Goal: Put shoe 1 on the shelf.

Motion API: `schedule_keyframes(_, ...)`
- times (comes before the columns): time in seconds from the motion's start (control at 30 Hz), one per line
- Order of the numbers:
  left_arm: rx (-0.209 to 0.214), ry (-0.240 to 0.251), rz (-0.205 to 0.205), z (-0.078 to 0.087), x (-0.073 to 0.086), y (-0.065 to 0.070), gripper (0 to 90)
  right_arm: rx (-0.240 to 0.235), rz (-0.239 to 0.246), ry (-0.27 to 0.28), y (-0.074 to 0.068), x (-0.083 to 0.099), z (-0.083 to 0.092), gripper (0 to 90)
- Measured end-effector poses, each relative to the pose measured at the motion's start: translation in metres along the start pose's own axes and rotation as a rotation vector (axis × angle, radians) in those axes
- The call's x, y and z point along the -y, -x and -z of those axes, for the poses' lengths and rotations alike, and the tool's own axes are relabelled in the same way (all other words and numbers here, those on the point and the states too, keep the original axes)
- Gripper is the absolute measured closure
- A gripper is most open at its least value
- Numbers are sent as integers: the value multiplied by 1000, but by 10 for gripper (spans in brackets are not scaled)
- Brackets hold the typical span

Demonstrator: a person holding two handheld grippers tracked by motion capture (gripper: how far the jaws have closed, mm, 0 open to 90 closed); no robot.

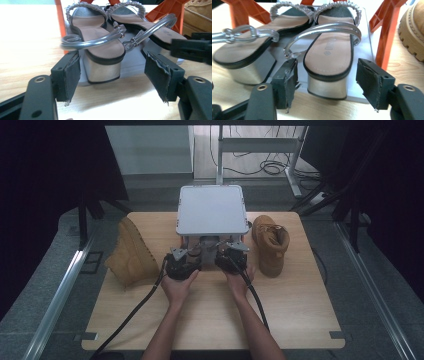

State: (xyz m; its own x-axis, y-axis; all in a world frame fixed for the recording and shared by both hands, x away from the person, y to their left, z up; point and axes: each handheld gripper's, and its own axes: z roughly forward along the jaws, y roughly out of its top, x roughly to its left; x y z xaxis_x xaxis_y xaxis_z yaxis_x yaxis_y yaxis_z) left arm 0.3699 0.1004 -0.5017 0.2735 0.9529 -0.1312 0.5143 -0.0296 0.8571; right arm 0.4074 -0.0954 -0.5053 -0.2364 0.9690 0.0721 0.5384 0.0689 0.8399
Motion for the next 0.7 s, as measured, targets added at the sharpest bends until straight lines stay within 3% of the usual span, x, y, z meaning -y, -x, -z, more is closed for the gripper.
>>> schedule_keyframes(0.07,-3,16,0,6,3,-5,340,-18,-6,20,4,2,10,394)
schedule_keyframes(0.13,-12,29,3,9,7,-10,409,-29,-19,41,9,4,18,508)
schedule_keyframes(0.3,-15,-12,24,6,16,-20,624,-22,-24,71,20,9,30,710)
schedule_keyframes(0.53,-16,-54,39,-4,17,-25,816,-16,-25,14,34,16,17,870)
schedule_keyframes(0.7,-16,-87,43,-17,14,-28,849,-24,-13,-17,35,20,6,895)
